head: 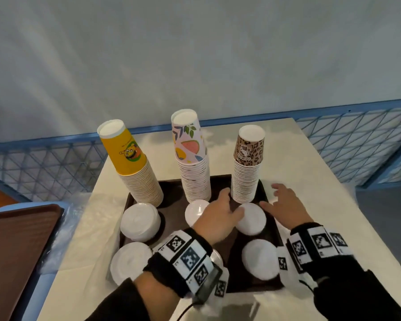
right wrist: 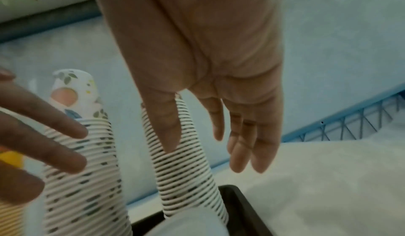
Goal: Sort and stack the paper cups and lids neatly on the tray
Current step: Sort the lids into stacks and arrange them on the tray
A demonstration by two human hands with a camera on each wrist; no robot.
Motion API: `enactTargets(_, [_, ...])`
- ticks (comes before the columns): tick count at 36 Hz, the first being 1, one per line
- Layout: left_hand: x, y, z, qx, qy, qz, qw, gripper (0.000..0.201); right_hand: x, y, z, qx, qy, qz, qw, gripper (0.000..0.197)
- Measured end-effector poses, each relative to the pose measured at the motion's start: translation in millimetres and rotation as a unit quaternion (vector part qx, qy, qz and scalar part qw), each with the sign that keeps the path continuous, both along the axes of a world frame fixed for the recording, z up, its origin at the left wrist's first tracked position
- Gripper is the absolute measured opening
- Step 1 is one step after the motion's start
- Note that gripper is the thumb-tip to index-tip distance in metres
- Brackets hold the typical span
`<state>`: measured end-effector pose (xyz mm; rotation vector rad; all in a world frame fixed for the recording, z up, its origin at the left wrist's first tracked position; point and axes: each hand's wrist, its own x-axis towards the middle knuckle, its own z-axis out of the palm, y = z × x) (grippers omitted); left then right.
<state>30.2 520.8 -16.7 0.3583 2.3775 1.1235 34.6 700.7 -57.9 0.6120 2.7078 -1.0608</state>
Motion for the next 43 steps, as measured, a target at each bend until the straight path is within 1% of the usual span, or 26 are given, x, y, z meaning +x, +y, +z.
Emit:
enactTargets(1, [-1, 10, -4, -0.030, -0.022, -0.021, 0.999, 0.066, -3, 3, -2, -0.004, 0.000, -0.002, 1.000, 0.068])
enactTargets(3, [-4, 27, -17, -0.106, -0.038, -0.049, 0.992, 0.071, -11, 4, -7, -0.020, -0.002, 0.014, 1.000, 0.082])
enactTargets(6, [-9, 42, -36, -0.180, -0.031, -0.037, 0.982, 0.071, -26, 2, -14, -0.038, 0.016, 0.041, 0.998, 0.101])
enactTargets(9, [-13, 49, -50, -0.212, -0.047, -0.019, 0.976, 0.070, -39, 0, -19, -0.071, 0.058, 0.031, 0.995, 0.107])
enactTargets(12, [-19, 54, -58, -0.212, -0.059, 0.015, 0.975, 0.067, -52, 1, -22, -0.075, 0.106, 0.032, 0.991, 0.098])
enactTargets(16, [-24, 59, -67, -0.194, -0.054, 0.046, 0.978, 0.065, -62, 6, -22, -0.074, 0.134, 0.045, 0.987, 0.084])
enactTargets(20, [-26, 59, -75, -0.180, -0.044, 0.062, 0.981, 0.063, -68, 13, -26, -0.088, 0.150, 0.048, 0.984, 0.081])
enactTargets(25, [-30, 57, -80, -0.178, -0.040, 0.071, 0.981, 0.061, -70, 15, -28, -0.092, 0.137, 0.056, 0.985, 0.083])
enactTargets(28, [-29, 55, -77, -0.187, -0.026, 0.061, 0.980, 0.059, -62, 18, -23, -0.085, 0.098, 0.055, 0.990, 0.091])
enactTargets(30, [-24, 50, -74, -0.198, -0.002, 0.042, 0.979, 0.054, -48, 23, -16, -0.082, 0.069, 0.050, 0.993, 0.088])
enactTargets(32, [-16, 43, -72, -0.207, 0.016, 0.013, 0.978, 0.042, -27, 31, -9, -0.061, 0.047, 0.051, 0.996, 0.071])
enactTargets(33, [-10, 40, -70, -0.213, 0.019, -0.002, 0.977, 0.039, -15, 34, -6, -0.049, 0.033, 0.057, 0.997, 0.061])
enactTargets(34, [-3, 37, -70, -0.220, 0.019, -0.019, 0.975, 0.041, -2, 36, -5, -0.038, 0.011, 0.071, 0.997, 0.053])
enactTargets(36, [10, 33, -70, -0.237, 0.011, -0.049, 0.970, 0.046, 25, 37, -8, -0.034, -0.049, 0.113, 0.992, 0.045])
enactTargets(37, [16, 32, -71, -0.240, 0.009, -0.058, 0.969, 0.045, 36, 34, -12, -0.038, -0.078, 0.133, 0.987, 0.044])
enactTargets(39, [25, 30, -73, -0.230, 0.012, -0.063, 0.971, 0.036, 53, 26, -20, -0.043, -0.110, 0.151, 0.981, 0.046])
enactTargets(41, [31, 31, -74, -0.216, 0.015, -0.061, 0.974, 0.031, 63, 16, -27, -0.039, -0.112, 0.151, 0.981, 0.049])
enactTargets(43, [35, 33, -75, -0.215, 0.014, -0.068, 0.974, 0.034, 69, 7, -31, -0.025, -0.106, 0.157, 0.982, 0.048])
